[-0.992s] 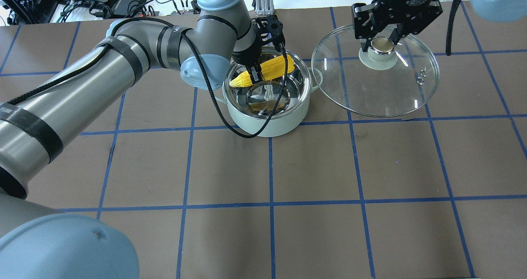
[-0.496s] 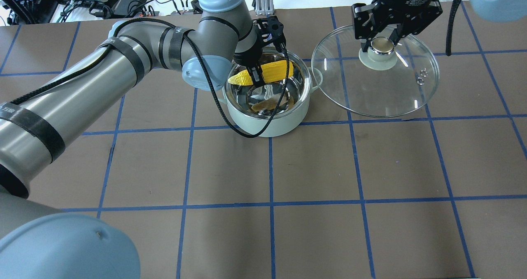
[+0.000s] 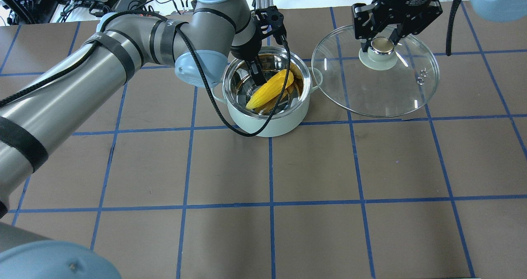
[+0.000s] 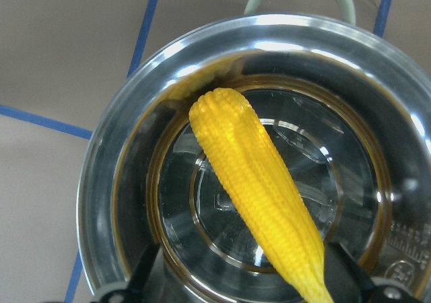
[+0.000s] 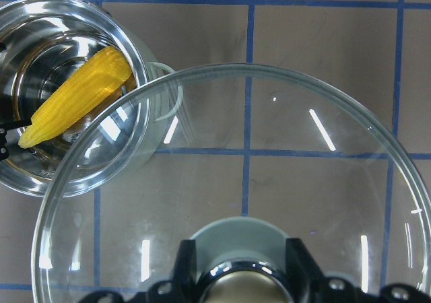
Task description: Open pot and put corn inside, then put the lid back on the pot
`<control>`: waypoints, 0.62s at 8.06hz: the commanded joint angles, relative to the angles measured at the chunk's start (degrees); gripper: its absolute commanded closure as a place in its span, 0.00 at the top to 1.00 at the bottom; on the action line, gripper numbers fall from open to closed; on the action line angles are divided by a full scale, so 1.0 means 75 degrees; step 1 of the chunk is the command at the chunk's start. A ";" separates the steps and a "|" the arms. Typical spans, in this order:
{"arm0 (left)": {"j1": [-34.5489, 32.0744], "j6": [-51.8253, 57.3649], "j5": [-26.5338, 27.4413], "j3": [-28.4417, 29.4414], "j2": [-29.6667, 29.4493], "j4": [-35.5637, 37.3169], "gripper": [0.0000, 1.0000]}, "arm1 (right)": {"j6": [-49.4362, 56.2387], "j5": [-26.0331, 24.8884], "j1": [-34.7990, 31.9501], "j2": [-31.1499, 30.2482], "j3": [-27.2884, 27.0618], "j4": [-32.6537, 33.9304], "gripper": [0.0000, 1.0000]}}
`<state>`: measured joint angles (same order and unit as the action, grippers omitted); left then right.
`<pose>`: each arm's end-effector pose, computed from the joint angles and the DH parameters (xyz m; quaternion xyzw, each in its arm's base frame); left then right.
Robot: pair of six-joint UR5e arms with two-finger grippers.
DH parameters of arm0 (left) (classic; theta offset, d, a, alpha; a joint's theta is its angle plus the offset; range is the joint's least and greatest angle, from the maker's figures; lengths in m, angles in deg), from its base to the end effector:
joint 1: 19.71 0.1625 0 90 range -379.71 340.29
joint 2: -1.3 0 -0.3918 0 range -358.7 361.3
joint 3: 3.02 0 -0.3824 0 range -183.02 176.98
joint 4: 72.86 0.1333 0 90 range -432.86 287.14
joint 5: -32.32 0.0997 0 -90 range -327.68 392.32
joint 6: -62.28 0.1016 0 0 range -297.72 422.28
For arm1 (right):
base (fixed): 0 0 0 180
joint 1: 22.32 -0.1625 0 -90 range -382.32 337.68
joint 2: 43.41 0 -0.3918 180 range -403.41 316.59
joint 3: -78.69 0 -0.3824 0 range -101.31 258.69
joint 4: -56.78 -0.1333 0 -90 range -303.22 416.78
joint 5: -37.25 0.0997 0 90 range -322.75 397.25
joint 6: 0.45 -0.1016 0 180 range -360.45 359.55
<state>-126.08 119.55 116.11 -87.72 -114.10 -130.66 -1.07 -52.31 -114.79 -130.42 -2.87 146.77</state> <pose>-0.3205 -0.5790 0.3072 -0.5997 -0.7915 0.1174 0.0137 0.1559 -0.5037 0.4984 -0.0163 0.9987 -0.0473 0.0051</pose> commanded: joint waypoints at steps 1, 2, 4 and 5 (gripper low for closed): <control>0.0108 -0.0926 -0.0028 0.0008 0.0806 -0.0787 0.86 | 0.0000 0.0000 0.0000 0.0000 -0.0012 0.0000 0.16; 0.0143 -0.1570 -0.0040 0.0019 0.0937 -0.0801 0.86 | 0.0000 0.0000 0.0000 0.0000 -0.0012 -0.0011 0.15; 0.0387 -0.2042 -0.0063 0.0031 0.1323 -0.1325 0.86 | 0.0000 0.0011 -0.0011 0.0000 -0.0012 -0.0058 0.13; 0.1074 -0.2788 -0.0063 0.0031 0.1638 -0.1746 0.86 | 0.0000 0.0000 -0.0011 -0.0012 -0.0012 -0.0058 0.13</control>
<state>-123.87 105.96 115.73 -87.52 -105.38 -138.93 -1.06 -52.25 -114.85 -130.42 -2.95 146.42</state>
